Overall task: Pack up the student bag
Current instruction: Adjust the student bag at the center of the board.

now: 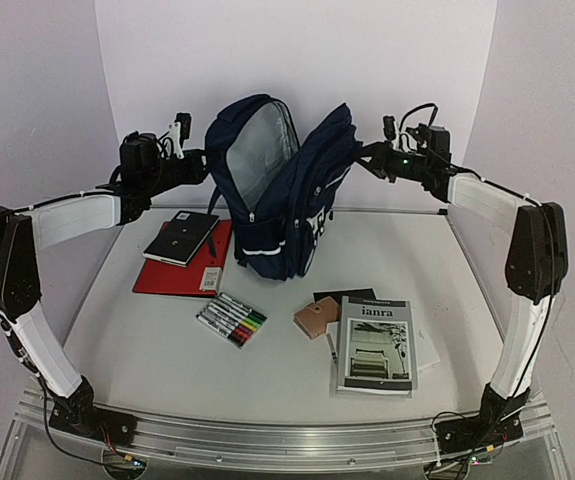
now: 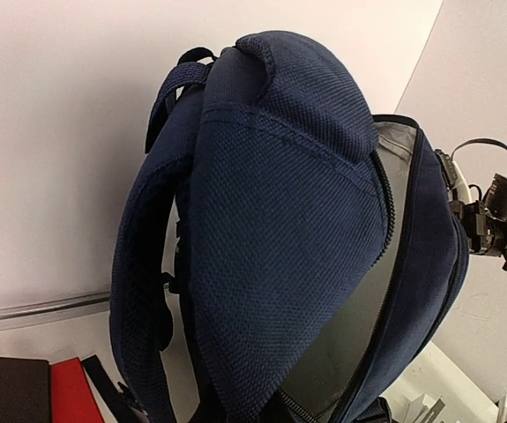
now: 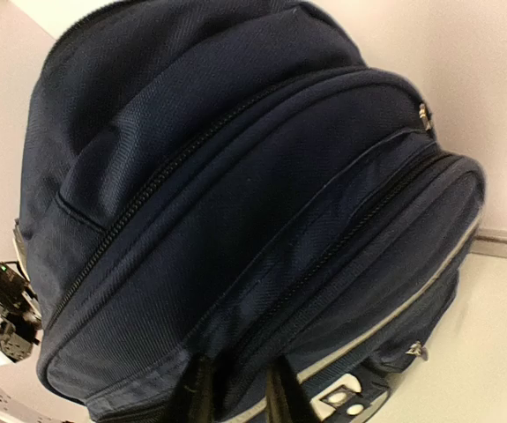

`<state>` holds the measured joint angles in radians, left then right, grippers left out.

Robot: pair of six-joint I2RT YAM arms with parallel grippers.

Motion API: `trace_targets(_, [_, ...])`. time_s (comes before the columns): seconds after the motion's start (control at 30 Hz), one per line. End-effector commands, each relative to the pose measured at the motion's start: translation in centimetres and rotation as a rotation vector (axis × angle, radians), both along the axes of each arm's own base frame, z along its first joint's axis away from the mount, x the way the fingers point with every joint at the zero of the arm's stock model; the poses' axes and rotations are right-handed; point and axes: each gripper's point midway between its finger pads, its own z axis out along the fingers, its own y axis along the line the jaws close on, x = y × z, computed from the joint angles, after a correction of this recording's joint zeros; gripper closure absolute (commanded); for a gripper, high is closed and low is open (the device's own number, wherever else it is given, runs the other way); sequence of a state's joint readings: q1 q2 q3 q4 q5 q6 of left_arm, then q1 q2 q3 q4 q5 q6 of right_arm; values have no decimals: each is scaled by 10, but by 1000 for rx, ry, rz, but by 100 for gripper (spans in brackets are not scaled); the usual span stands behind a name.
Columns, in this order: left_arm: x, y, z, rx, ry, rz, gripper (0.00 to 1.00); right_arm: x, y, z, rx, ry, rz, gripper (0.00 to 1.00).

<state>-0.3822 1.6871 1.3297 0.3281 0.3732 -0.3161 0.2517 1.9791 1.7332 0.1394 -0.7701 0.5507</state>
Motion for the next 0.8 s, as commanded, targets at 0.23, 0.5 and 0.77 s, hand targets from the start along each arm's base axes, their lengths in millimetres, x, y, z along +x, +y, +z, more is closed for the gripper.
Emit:
trace_targets(0.23, [-20,-53,30,-12,-73,-140,100,-37,-24,107,-32,-179,-303,10])
trace_targets(0.5, [-25,-61,39,-25,-85,-162,100,-53,-5,97,-233,-132,-564,2])
trace_targets(0.77, [-26,-66,37,-26,-78,-169,100,-46,31,66,-331,-84,-582,3])
